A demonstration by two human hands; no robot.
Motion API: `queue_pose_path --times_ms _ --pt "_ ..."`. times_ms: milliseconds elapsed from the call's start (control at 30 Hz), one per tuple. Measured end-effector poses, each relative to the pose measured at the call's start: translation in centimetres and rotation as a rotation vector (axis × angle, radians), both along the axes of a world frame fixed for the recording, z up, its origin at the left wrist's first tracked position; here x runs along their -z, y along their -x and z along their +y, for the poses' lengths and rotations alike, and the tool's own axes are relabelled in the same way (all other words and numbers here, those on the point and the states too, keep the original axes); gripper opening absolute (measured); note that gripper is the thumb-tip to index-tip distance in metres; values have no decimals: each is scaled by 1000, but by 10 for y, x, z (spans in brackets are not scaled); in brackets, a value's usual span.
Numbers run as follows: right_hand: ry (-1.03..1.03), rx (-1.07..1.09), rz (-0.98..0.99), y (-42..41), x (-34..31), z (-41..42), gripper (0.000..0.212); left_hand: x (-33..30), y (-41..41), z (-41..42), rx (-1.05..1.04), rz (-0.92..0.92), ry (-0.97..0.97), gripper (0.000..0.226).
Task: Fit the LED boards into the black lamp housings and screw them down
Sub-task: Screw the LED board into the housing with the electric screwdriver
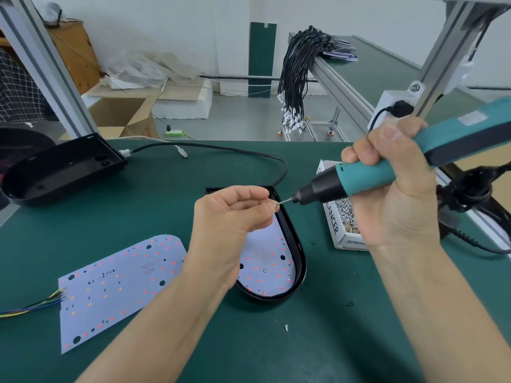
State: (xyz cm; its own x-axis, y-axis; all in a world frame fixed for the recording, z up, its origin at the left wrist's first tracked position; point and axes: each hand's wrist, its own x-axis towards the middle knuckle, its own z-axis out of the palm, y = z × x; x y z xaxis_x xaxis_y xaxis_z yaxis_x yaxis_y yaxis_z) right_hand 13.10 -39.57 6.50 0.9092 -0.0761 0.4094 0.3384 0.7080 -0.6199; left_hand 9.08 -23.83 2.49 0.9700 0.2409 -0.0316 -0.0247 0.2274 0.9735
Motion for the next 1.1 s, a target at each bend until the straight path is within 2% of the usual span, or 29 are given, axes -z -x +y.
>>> queue_pose_path --times_ms 200,633,833,900,1000,1033,1100 --pt "-96 63 53 -1 8 8 29 1 -5 -7 -159 -112 -230 29" --pt "-145 67 147 -7 13 18 29 4 -10 3 -157 -84 -280 24" --pt "-158 49 130 -12 11 21 30 -1 -6 12 -137 -113 -209 42" --pt "-147 31 129 -16 12 22 30 -2 -6 24 -222 -126 -199 49" --pt "-131 2 153 -21 18 29 30 4 -8 46 -426 40 -254 55" --pt "-115 -8 167 -23 21 32 31 8 -7 49 -404 153 -247 61" --pt "-82 -33 199 -26 28 41 32 18 -3 46 -227 339 -244 78"
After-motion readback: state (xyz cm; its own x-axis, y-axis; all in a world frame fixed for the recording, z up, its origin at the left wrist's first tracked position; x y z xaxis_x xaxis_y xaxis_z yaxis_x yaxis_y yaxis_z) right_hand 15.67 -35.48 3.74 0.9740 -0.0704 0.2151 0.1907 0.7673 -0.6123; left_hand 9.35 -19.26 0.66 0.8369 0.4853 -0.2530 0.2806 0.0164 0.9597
